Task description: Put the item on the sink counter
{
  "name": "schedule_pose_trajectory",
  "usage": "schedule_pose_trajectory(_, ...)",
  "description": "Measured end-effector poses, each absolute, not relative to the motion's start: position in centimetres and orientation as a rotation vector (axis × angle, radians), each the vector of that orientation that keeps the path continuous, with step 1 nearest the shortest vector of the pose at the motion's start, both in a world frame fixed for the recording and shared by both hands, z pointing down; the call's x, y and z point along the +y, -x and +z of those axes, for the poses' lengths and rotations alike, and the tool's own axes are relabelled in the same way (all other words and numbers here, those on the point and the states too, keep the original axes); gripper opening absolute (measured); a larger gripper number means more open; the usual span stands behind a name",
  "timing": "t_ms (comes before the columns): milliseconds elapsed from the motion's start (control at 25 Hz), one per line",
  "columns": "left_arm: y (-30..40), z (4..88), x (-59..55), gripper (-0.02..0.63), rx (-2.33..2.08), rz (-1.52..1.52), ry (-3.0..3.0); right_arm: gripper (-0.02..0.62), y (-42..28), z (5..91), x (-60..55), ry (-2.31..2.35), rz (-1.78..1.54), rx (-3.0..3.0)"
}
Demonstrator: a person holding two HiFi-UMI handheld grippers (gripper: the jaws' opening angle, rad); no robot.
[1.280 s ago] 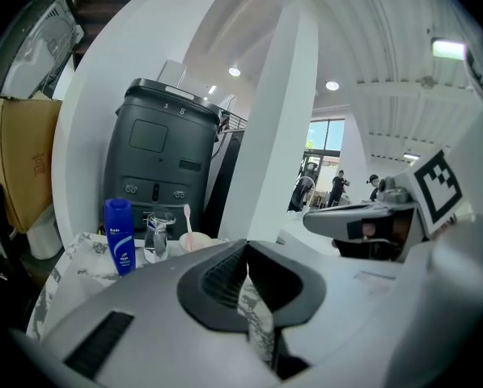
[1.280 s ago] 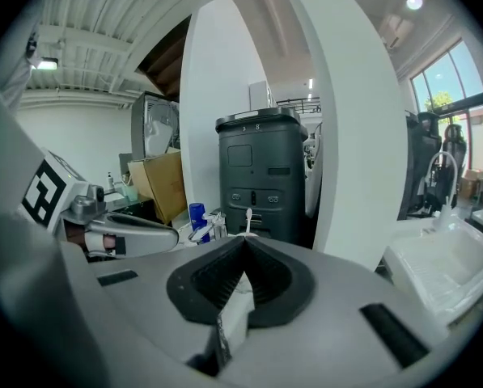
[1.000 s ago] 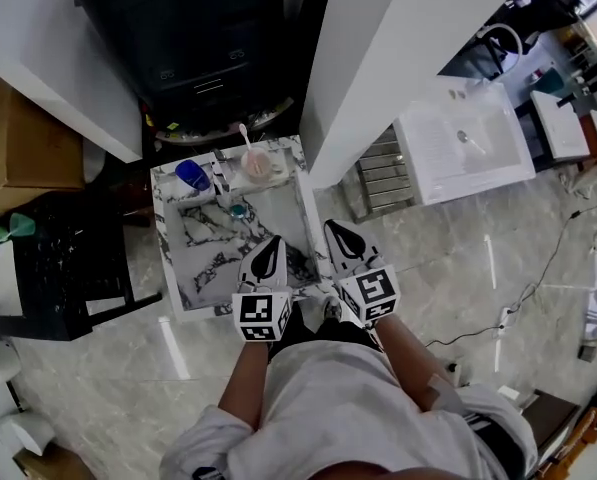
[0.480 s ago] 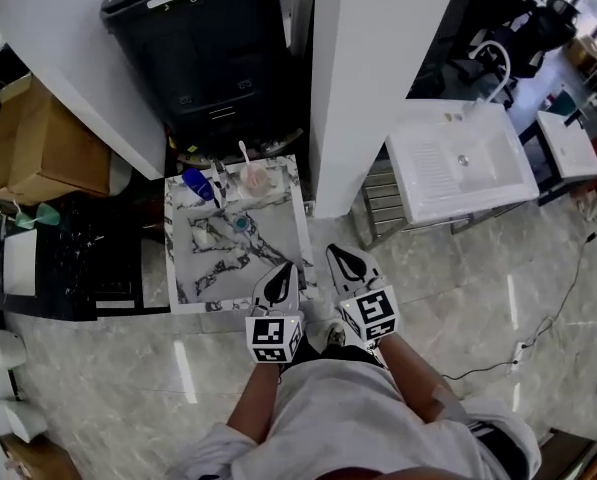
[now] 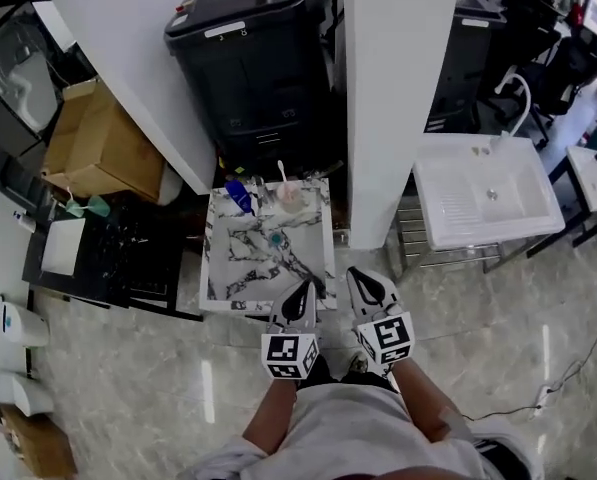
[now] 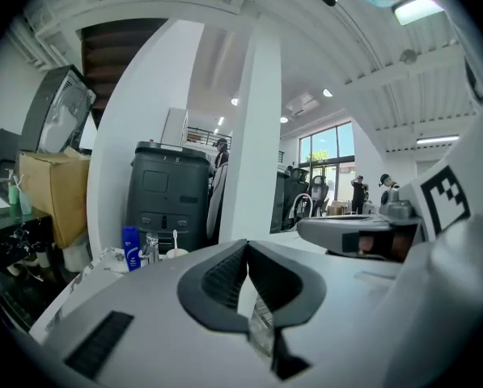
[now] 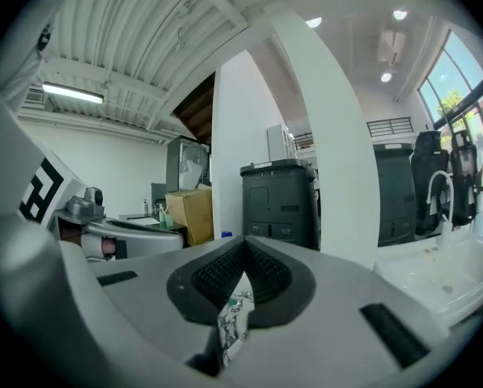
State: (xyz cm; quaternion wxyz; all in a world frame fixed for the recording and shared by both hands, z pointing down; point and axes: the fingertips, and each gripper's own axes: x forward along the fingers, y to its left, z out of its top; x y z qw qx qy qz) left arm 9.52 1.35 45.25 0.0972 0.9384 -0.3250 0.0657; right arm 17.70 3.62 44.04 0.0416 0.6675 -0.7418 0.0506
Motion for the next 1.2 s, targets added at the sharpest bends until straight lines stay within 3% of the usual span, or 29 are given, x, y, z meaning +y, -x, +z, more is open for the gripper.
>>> schedule_pose_trajectory(1200,-2.2,38.5,0.8,0.009,-0.931,0.018,-2.913,0.005,-11.1,36.3,4.0,-2.195,-0.045,-2.222)
